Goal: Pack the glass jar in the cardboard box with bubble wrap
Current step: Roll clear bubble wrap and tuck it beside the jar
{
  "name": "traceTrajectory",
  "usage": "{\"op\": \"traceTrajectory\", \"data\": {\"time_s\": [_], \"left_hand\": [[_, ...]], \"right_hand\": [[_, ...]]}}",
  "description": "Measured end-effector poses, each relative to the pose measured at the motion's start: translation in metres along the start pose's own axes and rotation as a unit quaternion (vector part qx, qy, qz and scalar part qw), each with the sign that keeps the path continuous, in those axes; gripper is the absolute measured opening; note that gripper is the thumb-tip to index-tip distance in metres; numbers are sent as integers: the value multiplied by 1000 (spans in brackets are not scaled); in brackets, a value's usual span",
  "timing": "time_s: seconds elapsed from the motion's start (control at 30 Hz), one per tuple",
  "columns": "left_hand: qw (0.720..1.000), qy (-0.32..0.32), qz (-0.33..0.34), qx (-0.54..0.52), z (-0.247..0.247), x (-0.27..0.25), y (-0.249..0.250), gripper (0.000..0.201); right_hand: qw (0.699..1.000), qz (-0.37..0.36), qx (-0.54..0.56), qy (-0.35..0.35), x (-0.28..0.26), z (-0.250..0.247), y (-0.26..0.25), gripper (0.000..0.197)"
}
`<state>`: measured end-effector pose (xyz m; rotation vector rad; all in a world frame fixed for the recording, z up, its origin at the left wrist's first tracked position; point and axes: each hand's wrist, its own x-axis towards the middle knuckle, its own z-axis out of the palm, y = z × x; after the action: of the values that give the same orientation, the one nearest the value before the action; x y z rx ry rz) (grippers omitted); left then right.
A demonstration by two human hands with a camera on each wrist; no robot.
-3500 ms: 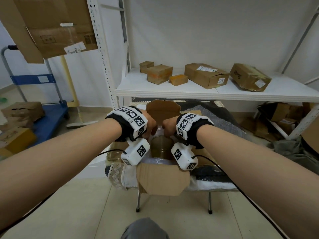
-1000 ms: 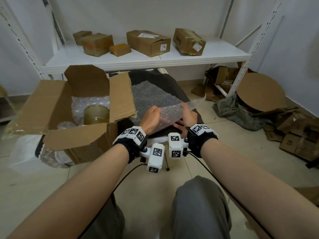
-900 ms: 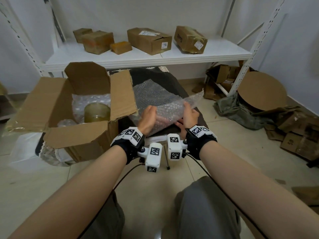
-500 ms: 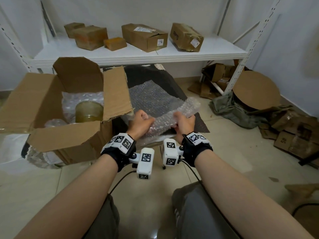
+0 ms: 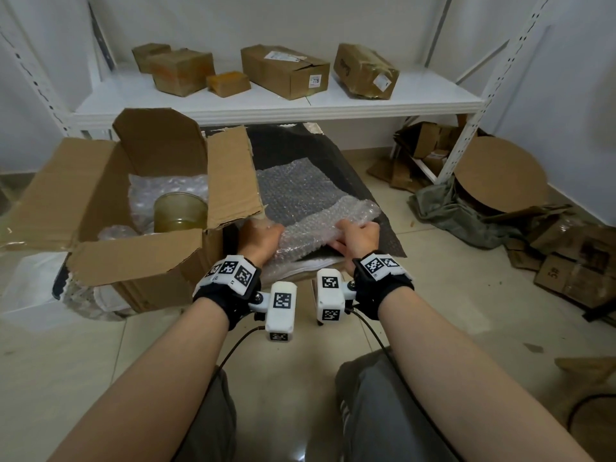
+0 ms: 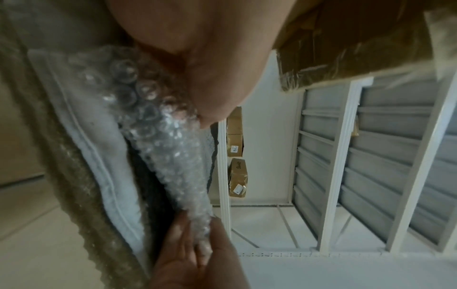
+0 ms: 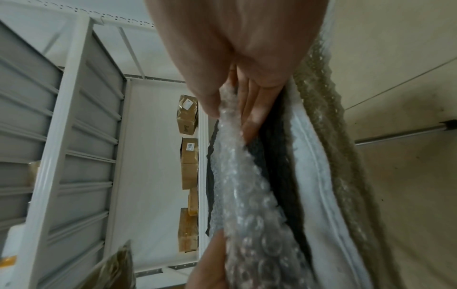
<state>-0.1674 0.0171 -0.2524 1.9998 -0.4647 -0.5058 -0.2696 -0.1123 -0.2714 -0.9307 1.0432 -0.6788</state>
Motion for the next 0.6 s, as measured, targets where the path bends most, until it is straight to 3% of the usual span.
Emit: {"op": "traceTrajectory", "data": {"time_s": [0.1, 0.2, 0.27, 0.33, 0.43, 0.6], "left_hand": [[996, 29, 46, 68, -6, -6, 3, 16], [990, 23, 105, 93, -3, -2, -7, 26], [979, 5, 177, 103, 1, 0, -10, 19], [969, -61, 219, 95, 2, -3, -5, 13], [956, -177, 220, 83, -2, -13, 5, 32], [933, -242, 242, 113, -5, -10, -3, 69]], "right_hand": [[1000, -2, 7, 15, 0, -2, -4, 46], [999, -15, 3, 52, -2, 0, -6, 47], [996, -27, -15, 83, -1, 1, -5, 51], [994, -20, -10, 102, 2, -1, -5, 55], [991, -2, 13, 134, -2, -6, -12, 59], [977, 4, 128, 170, -1, -19, -21, 52]]}}
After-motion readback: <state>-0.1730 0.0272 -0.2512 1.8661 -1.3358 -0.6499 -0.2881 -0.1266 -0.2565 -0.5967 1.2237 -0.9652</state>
